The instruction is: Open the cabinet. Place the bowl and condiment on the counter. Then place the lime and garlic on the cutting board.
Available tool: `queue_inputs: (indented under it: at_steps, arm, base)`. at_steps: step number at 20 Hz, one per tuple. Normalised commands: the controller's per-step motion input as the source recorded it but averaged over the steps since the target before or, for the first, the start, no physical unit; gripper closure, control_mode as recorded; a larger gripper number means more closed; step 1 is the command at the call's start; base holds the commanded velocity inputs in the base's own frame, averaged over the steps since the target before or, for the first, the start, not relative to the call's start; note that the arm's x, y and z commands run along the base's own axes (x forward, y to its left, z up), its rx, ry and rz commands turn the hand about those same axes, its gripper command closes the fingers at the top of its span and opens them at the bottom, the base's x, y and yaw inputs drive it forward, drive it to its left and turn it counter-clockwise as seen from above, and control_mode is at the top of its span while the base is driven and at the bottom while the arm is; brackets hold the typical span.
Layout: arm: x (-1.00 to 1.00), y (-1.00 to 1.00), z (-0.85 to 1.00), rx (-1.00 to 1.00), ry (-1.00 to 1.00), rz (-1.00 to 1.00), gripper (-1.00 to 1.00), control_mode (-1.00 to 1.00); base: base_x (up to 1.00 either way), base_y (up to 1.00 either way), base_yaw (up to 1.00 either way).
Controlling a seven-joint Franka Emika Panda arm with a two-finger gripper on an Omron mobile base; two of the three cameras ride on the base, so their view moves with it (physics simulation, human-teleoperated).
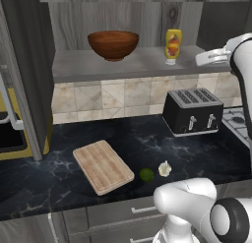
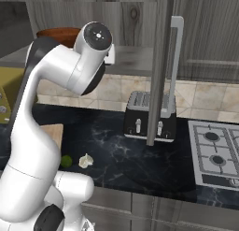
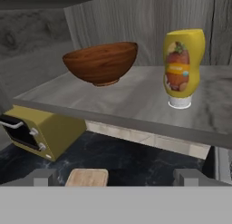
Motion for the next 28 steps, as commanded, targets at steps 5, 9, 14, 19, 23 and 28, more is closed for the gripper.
queue_inputs:
  at_steps: [5, 9, 14, 19, 23, 28]
  arm:
    - [0.21, -0.01, 0.0, 0.02, 0.03, 0.0, -1.0, -1.0]
    - [0.24, -0.01, 0.0, 0.03, 0.02, 0.0, -1.0, -1.0]
    - [0.22, -0.06, 0.0, 0.04, 0.0, 0.0, -1.0, -1.0]
    - [0.19, -0.04, -0.03, 0.03, 0.0, 0.0, -1.0, -1.0]
    - [0.16, -0.03, -0.09, 0.02, 0.0, 0.0, -1.0, -1.0]
    - [0.12, 0.0, -0.1, 0.01, 0.0, 0.0, -1.0, -1.0]
  base:
    - [0.0, 0.0, 0.0]
    - [0.0, 0.0, 0.0]
    - [0.0, 0.0, 0.0]
    - [0.0, 0.0, 0.0]
    - [0.0, 0.0, 0.0]
    - [0.0, 0.0, 0.0]
